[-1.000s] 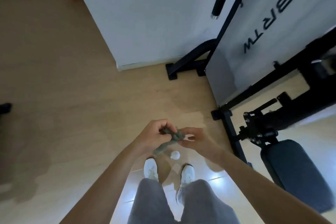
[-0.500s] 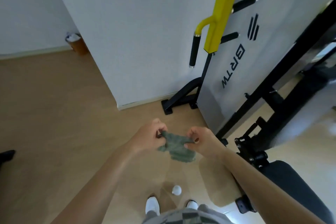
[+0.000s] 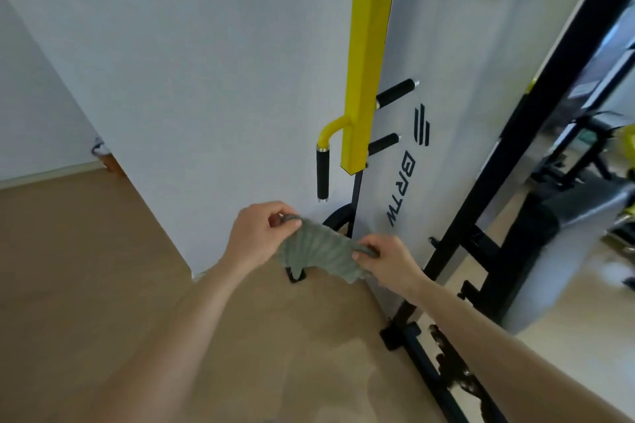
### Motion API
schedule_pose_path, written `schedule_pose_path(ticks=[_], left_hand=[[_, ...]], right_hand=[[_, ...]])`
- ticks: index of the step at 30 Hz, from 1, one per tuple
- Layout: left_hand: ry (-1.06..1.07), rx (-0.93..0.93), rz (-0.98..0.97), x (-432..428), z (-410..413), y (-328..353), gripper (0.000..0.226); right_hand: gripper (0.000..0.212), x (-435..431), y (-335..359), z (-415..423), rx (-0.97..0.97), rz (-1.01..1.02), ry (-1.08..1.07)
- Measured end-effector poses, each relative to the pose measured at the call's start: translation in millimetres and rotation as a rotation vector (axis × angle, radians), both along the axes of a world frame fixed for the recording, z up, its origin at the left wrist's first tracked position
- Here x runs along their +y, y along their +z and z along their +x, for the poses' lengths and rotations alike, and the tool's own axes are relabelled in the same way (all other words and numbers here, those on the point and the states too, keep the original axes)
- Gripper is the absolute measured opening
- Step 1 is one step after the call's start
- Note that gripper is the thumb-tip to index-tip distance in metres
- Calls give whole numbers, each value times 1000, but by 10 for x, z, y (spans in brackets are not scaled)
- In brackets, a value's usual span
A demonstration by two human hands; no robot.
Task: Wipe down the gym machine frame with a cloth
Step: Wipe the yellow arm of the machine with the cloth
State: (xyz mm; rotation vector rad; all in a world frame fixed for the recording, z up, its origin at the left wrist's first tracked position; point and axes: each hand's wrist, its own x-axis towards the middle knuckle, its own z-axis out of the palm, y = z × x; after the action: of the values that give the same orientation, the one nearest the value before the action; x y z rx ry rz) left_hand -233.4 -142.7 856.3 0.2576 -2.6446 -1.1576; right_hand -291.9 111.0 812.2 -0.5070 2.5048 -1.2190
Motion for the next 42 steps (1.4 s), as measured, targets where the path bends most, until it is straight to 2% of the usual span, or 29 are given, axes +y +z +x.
schedule_pose_path(ticks=[5,10,12,14,16,18,20,23,26,30,33,36,41,42], left_hand=[[6,143,194,-212,-959,393,5],[-48,238,524,-438,-1795,640,11],[-98,205,579,-476,-2057,631,23],[-167,102,617,-476,-2253,558,33],[-266,-24,615,-449,-2407,437,32],[-359,-89,560,-419,-2546,327,25],[-410,-70,514,-392,-2636,270,17],[-488,-77,530,-390,-2807,191,11],[-547,-104,580,-382,-2939,141,16],[-544,-29,556,-335,-3072,118,15],[-509,51,490,-303,-3149,106,11],[-463,84,502,-273,-3216,107,11],[-512,-19,586,-383,-3198,62,4],[-546,-38,595,-434,-3166,58,8]], right_hand=[[19,-429,379,-727,-13,-351,-310],[11,-962,685,-1339,118,-598,-567],[8,-1148,711,-1480,174,-667,-668],[18,-1316,655,-1565,182,-707,-733],[29,-1468,519,-1624,116,-772,-799],[25,-1596,414,-1665,50,-844,-882],[18,-1657,383,-1689,48,-808,-937],[10,-1697,409,-1677,135,-762,-868],[30,-1749,416,-1598,219,-674,-807],[36,-1805,405,-1646,257,-572,-870],[35,-1781,385,-1749,291,-575,-884],[35,-1773,359,-1865,336,-595,-914],[27,-1759,311,-1915,435,-614,-889],[24,-1755,287,-1889,435,-609,-890]])
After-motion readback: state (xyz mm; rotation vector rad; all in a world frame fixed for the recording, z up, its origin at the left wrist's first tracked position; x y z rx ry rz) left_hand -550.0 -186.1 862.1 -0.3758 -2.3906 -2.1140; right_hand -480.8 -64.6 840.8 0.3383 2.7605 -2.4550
